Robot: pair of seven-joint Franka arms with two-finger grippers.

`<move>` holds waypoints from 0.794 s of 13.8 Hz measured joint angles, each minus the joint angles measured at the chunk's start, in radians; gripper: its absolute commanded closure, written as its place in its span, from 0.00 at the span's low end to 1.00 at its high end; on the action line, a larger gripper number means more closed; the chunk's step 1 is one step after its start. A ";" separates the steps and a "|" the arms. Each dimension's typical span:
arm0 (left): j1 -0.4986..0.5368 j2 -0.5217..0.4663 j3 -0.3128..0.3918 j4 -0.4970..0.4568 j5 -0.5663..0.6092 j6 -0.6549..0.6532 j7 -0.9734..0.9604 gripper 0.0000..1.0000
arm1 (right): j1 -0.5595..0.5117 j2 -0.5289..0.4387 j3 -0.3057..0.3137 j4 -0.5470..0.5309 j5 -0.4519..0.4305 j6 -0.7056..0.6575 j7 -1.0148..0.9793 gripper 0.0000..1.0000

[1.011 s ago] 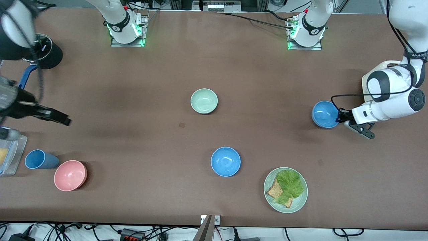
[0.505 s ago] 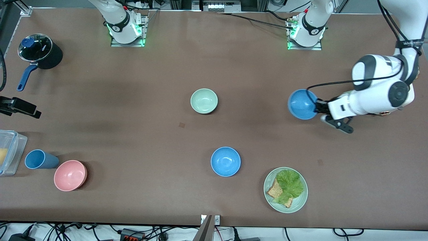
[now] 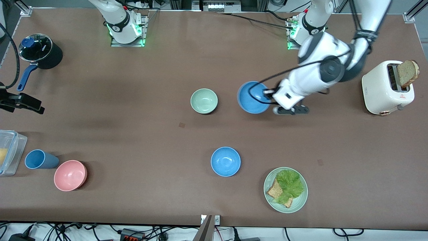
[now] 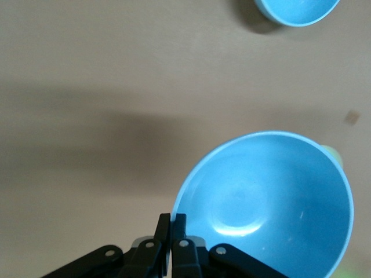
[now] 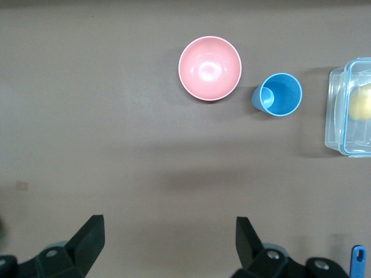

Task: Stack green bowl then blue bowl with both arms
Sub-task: 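Carry the blue bowl with the left gripper over the green bowl, then lower the blue bowl into the green bowl and open the left gripper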

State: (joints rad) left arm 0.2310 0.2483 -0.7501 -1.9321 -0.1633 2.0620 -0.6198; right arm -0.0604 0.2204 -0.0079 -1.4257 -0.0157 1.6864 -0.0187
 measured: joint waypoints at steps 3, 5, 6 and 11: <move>-0.132 0.049 -0.002 -0.001 0.003 0.128 -0.281 0.99 | -0.001 -0.067 0.000 -0.125 0.000 0.070 0.000 0.00; -0.199 0.087 -0.002 0.000 0.049 0.197 -0.439 0.99 | -0.001 -0.099 0.000 -0.157 0.000 0.074 0.000 0.00; -0.221 0.101 -0.002 0.000 0.093 0.212 -0.507 0.99 | -0.001 -0.107 0.000 -0.161 0.000 0.074 0.000 0.00; -0.307 0.180 -0.001 0.006 0.307 0.290 -0.808 0.99 | 0.000 -0.114 0.002 -0.158 0.000 0.073 -0.003 0.00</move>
State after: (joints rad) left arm -0.0761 0.4288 -0.7514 -1.9256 0.1442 2.3521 -1.4280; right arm -0.0606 0.1059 -0.0058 -1.5835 -0.0157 1.7594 -0.0219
